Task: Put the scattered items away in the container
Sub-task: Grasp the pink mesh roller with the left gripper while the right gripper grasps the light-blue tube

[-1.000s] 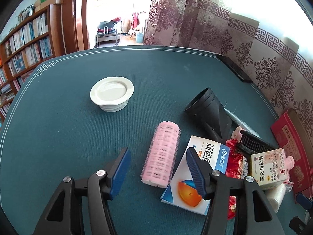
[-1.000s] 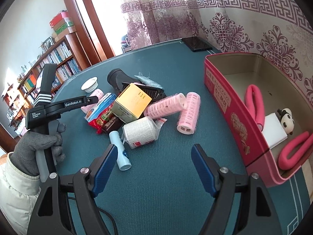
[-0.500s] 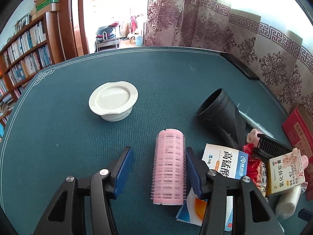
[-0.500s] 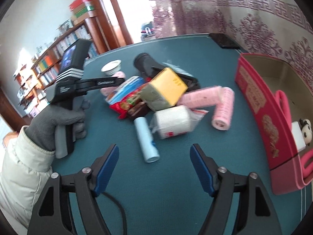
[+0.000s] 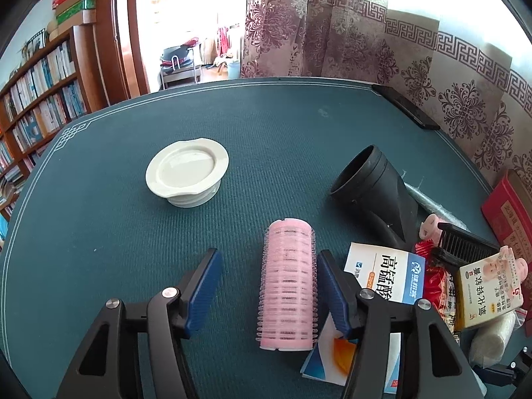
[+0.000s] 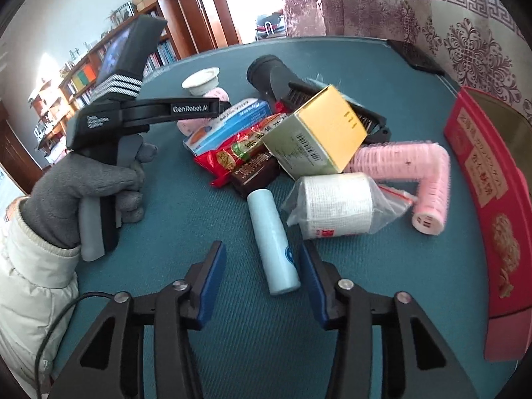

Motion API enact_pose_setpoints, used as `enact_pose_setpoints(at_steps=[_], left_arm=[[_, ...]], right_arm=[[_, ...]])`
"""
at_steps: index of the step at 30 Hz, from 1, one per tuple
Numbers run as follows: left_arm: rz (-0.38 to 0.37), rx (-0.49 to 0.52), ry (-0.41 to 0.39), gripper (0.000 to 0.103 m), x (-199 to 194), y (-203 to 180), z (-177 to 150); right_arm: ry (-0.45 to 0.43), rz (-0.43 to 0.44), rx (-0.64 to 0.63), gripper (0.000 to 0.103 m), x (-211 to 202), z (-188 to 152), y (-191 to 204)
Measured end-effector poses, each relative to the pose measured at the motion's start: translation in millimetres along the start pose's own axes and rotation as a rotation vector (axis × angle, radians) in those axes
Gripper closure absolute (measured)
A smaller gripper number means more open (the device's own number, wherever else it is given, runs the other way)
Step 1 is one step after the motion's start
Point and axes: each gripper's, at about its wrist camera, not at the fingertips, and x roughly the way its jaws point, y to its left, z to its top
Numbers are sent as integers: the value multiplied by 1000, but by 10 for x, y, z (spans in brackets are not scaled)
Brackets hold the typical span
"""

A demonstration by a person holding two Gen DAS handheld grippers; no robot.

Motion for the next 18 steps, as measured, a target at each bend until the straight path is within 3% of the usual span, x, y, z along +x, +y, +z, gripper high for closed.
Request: enact_pose_setpoints(at_steps=[2, 7, 9, 11, 14, 18], left_arm=[[-6, 9, 4, 35, 7, -17, 4], [4, 20, 4, 35, 10, -38, 3], [24, 20, -1, 45, 3, -39, -1], [14, 18, -15, 72, -25, -30, -10], [-23, -17, -23, 72, -61, 40, -28], [-64, -76, -15, 72, -133, 157, -93]], right_arm=[[2, -38, -42, 54, 25, 14, 74], [-21, -107, -107, 55, 47, -30, 191], [-28, -105, -100, 56, 41, -35, 177], [-35, -109, -83, 63, 24, -49, 128], [-36, -96, -42, 82, -7, -47, 58], [-21, -24, 46, 82, -69, -47, -68]])
